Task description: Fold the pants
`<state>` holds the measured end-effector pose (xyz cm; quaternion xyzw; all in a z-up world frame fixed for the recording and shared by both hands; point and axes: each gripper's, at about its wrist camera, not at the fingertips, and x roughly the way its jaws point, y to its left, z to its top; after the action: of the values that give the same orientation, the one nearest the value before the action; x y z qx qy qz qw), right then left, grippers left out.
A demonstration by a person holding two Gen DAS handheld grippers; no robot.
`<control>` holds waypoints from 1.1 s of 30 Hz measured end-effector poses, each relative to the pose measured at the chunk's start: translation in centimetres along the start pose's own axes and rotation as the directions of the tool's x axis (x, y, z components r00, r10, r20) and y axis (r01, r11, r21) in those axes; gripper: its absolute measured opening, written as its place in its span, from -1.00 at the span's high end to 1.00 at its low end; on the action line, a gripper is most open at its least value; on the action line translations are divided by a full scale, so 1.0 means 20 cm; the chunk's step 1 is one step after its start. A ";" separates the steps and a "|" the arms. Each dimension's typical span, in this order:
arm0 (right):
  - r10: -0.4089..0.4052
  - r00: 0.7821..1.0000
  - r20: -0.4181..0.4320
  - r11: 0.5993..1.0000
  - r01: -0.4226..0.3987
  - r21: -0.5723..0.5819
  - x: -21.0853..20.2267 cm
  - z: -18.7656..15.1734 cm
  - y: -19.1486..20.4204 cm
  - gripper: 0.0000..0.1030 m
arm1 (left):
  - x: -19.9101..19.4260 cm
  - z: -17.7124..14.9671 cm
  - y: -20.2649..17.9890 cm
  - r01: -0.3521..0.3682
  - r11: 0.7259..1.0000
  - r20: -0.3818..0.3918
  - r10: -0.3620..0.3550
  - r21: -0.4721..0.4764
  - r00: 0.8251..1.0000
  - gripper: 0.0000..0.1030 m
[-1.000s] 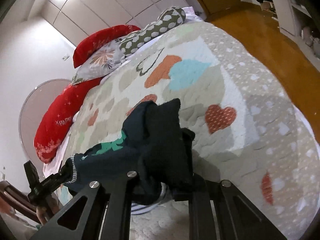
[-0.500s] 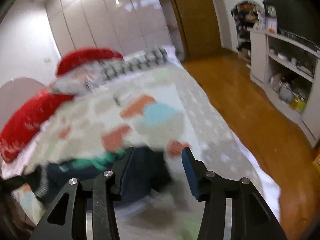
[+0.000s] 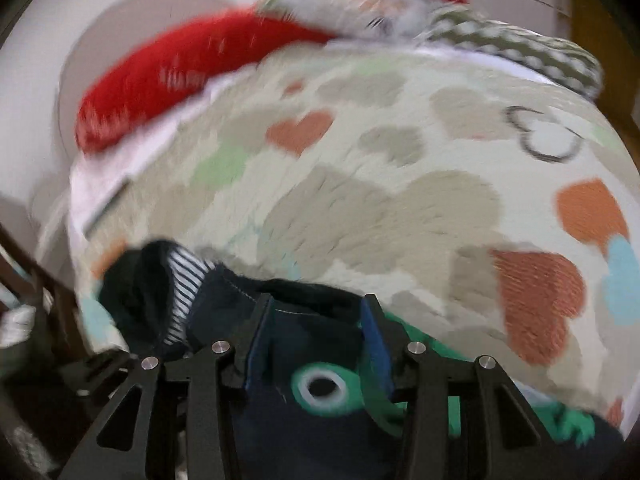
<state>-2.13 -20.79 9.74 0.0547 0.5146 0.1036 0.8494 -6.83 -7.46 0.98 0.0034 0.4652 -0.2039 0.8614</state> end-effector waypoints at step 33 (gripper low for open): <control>-0.254 0.906 0.339 0.831 0.026 0.555 -0.88 -0.87 -0.76 -0.35 | -0.17 0.39 -0.73 0.436 0.884 -0.184 -0.406 0.168 0.895 -0.52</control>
<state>-23.68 -39.93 13.86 0.2721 0.3415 -0.1222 0.8913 -7.32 -21.14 10.80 0.0053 0.4922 -0.4322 0.7556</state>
